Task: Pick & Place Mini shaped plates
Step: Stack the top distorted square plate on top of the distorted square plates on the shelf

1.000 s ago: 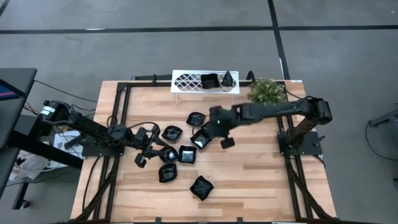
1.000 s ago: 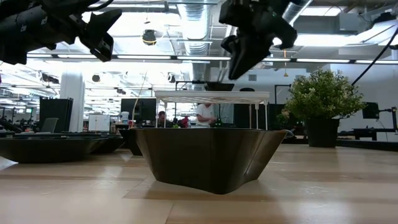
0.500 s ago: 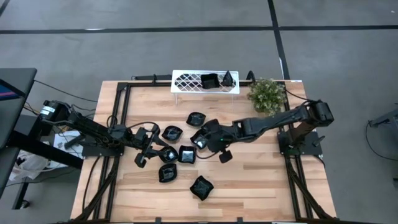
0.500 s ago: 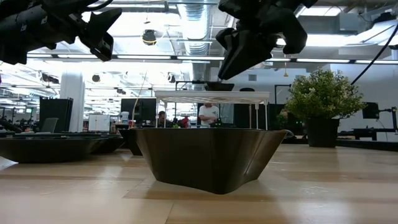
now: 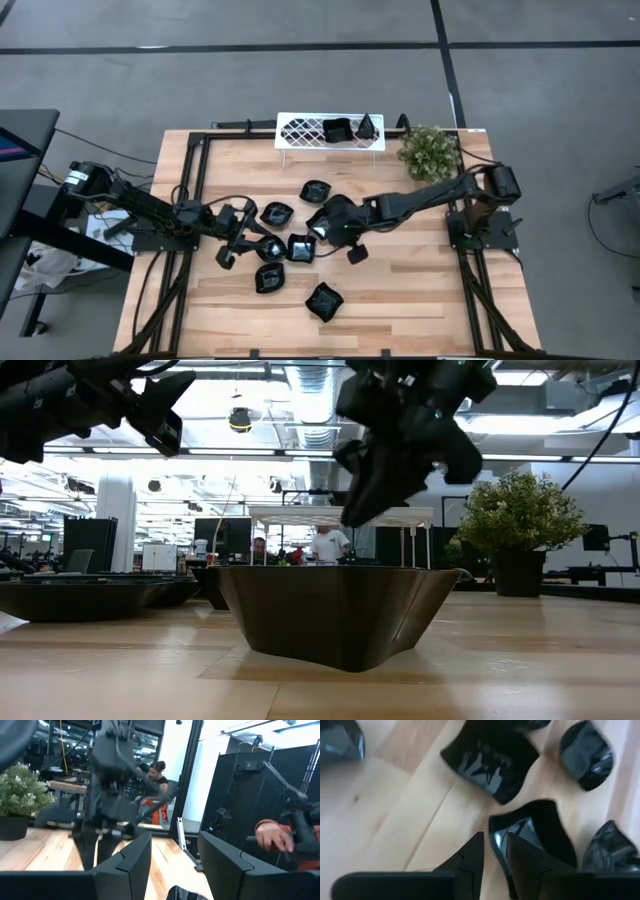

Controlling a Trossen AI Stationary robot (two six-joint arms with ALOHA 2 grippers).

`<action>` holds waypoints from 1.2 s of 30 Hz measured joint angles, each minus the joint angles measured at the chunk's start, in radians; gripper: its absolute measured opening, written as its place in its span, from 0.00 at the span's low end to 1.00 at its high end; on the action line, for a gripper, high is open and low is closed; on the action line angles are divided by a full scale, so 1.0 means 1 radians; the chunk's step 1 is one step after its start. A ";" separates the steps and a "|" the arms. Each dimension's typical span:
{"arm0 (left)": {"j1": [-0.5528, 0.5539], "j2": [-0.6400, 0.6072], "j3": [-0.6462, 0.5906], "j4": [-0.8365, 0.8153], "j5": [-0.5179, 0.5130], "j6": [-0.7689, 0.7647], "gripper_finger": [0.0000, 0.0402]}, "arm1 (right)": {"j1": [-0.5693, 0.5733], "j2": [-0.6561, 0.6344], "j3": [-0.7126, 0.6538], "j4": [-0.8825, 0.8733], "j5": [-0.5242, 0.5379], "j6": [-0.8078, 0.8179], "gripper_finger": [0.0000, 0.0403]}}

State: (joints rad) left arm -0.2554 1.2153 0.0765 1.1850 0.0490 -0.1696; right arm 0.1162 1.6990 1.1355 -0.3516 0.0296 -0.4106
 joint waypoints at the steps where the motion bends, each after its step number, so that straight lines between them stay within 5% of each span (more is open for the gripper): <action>1: 0.000 -0.001 0.000 0.006 0.000 0.000 0.41 | 0.000 0.012 0.000 -0.004 0.001 -0.004 0.20; 11: 0.000 -0.020 0.000 0.007 0.000 0.000 0.41 | -0.001 0.107 0.008 -0.007 0.063 -0.081 0.36; 18: 0.000 -0.020 0.000 0.008 0.000 0.000 0.41 | -0.001 0.154 0.008 0.002 0.113 -0.097 0.39; 36: 0.016 -0.020 0.000 0.000 0.000 -0.026 0.41 | -0.014 0.155 0.008 -0.004 0.134 -0.112 0.15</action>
State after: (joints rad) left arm -0.2395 1.1957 0.0769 1.1850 0.0494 -0.1960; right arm 0.1017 1.8538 1.1435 -0.3553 0.1635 -0.5226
